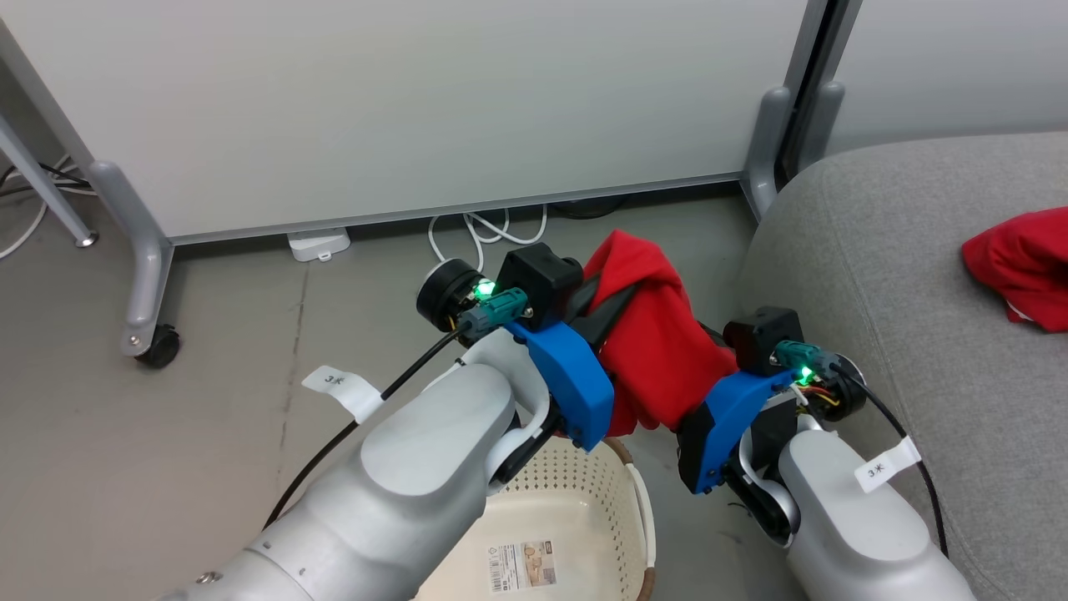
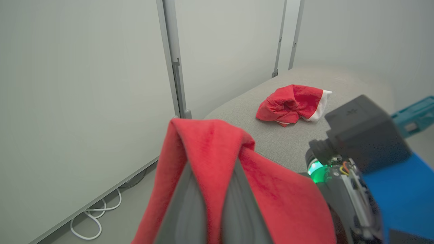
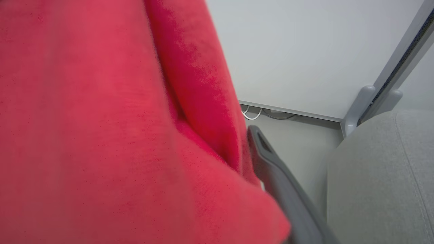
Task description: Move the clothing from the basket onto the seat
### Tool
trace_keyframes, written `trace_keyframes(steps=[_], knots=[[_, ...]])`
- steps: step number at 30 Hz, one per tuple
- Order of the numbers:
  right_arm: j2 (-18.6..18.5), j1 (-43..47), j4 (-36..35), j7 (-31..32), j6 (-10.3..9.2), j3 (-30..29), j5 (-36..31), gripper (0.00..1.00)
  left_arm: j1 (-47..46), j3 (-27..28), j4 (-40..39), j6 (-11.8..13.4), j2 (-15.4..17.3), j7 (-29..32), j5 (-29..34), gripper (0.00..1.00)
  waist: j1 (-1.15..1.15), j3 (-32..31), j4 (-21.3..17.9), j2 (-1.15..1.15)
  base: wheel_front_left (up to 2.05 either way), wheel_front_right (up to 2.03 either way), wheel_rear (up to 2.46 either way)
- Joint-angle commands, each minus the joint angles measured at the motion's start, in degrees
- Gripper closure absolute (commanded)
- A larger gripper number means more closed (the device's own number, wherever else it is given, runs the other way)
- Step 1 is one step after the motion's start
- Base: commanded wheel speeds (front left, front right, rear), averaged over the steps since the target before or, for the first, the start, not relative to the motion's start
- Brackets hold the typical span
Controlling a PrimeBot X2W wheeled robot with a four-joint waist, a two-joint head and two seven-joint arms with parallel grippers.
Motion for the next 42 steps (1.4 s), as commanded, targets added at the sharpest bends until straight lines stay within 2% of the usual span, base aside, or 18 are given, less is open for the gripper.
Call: trace_keyframes(steps=[1,5,6,7,16,27,28,31,32,33,42], knots=[[-0.11,-1.01,0.62,-0.47,0.03,0.63,0.61,0.00,-1.12,-0.30,-0.29,-0.03,0.03,-0.04,-0.25,1.00,-0.01,-0.09,0.11,0.00,0.00,0.00,0.00],[-0.03,-3.17,3.82,-1.76,0.03,3.58,2.93,0.00,-1.18,-1.39,-0.93,-0.04,0.03,0.05,-0.99,1.00,-0.01,-0.44,0.48,0.00,0.00,0.00,0.00],[0.06,-3.46,4.60,-1.98,0.03,4.12,3.72,0.12,-1.18,-1.64,-0.96,-0.04,0.03,0.02,-1.17,1.00,-0.01,-0.56,0.54,0.00,0.00,0.00,0.00],[0.10,-3.89,5.16,-2.44,0.03,4.59,4.41,1.00,-1.18,-1.88,-0.90,-0.04,0.02,-0.01,-1.33,1.00,-0.01,-0.66,0.58,0.00,0.00,0.00,0.00],[0.58,-5.29,9.26,-4.72,0.03,8.19,9.50,1.00,-1.31,-2.26,0.81,-0.04,0.03,-0.51,-2.29,1.00,-0.01,-1.03,0.34,0.00,0.00,0.00,0.00],[0.32,-6.69,11.95,-7.70,0.03,9.67,13.36,1.00,-0.63,-2.74,2.34,-0.04,0.10,-1.01,-2.63,1.00,-0.01,-1.42,-0.28,0.00,0.00,0.00,0.00],[0.19,-6.85,12.17,-7.96,0.03,9.74,13.58,1.00,-0.52,-2.80,2.44,-0.04,0.10,-1.06,-2.72,0.97,-0.01,-1.49,-0.28,0.00,0.00,0.00,0.00],[-0.11,-7.32,12.69,-8.56,0.03,9.93,14.29,1.00,-0.12,-2.90,2.80,-0.04,0.12,-1.29,-2.77,0.20,-0.01,-1.64,-0.25,0.00,0.00,0.00,0.00],[-0.20,-7.44,12.83,-8.61,0.03,10.04,14.53,1.00,0.11,-2.92,2.95,-0.02,0.18,-1.35,-2.77,0.04,-0.01,-1.69,-0.23,0.00,0.00,0.00,0.00],[-0.25,-7.47,13.00,-8.66,0.03,10.16,14.73,1.00,0.41,-2.97,3.11,0.01,0.24,-1.35,-2.79,0.00,-0.01,-1.75,-0.22,0.00,0.00,0.00,0.00],[-0.70,-8.01,14.00,-9.69,0.03,10.97,16.08,1.00,2.88,-2.58,4.13,0.66,1.01,-1.78,-3.30,0.00,-0.01,-2.23,-0.02,0.00,0.00,0.00,0.00]])
